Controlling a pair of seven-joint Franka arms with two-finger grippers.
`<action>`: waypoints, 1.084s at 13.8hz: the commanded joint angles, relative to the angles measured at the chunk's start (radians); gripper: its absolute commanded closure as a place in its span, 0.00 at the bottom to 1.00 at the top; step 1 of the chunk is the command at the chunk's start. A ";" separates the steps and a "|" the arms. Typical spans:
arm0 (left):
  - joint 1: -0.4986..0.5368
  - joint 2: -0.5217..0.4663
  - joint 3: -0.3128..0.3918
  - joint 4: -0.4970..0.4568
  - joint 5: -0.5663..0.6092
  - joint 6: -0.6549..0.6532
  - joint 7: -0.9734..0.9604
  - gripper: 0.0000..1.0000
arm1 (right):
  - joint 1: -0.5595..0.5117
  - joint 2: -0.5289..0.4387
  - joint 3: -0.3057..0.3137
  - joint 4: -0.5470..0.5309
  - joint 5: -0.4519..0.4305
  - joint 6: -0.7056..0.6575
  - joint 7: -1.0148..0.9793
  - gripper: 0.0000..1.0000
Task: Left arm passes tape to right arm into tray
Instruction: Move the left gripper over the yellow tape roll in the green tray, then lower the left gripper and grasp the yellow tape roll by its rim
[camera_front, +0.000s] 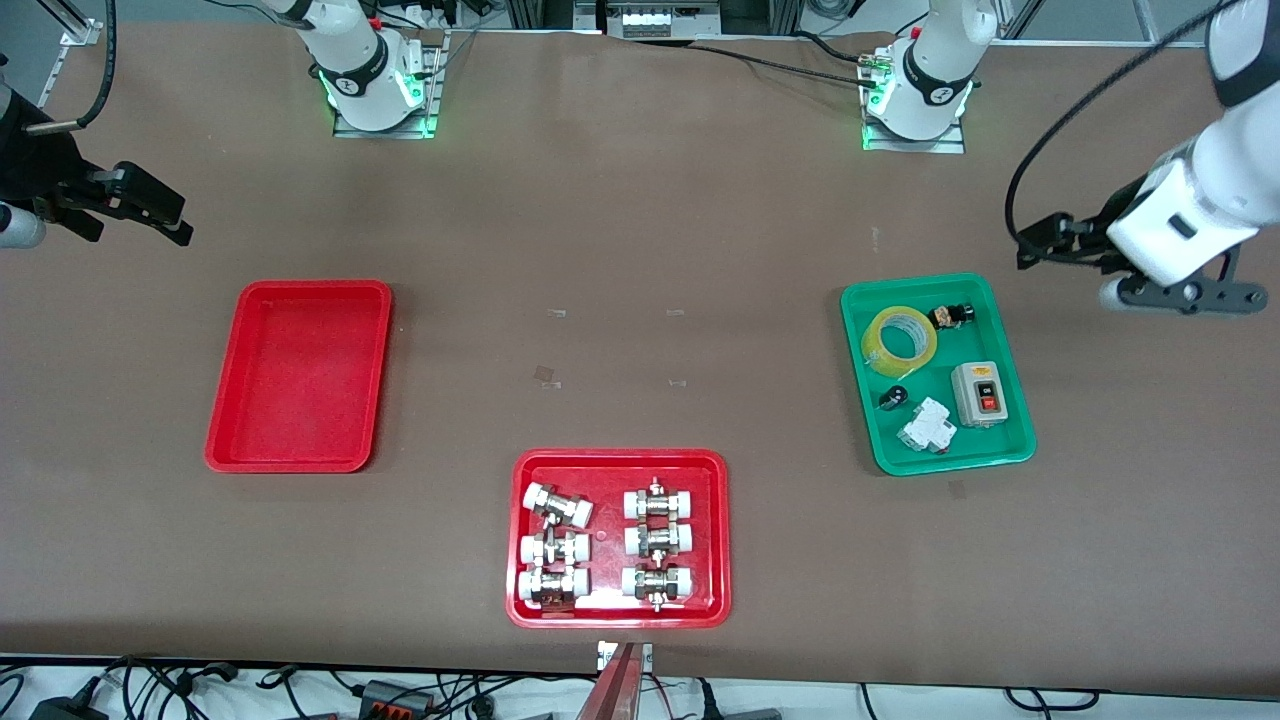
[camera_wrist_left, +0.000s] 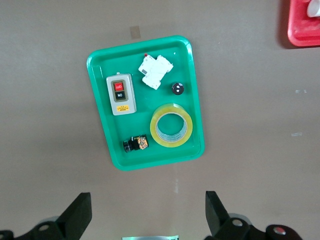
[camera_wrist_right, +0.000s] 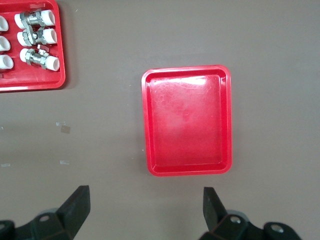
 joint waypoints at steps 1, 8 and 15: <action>0.012 0.133 0.002 0.030 0.009 0.092 0.019 0.00 | -0.004 -0.005 0.001 -0.004 0.002 0.007 0.005 0.00; 0.039 0.247 0.002 -0.254 0.023 0.403 0.001 0.00 | -0.004 -0.006 0.001 -0.004 0.002 0.007 0.005 0.00; 0.050 0.233 -0.014 -0.457 0.024 0.577 -0.161 0.00 | -0.004 -0.005 0.001 -0.004 0.002 0.007 0.005 0.00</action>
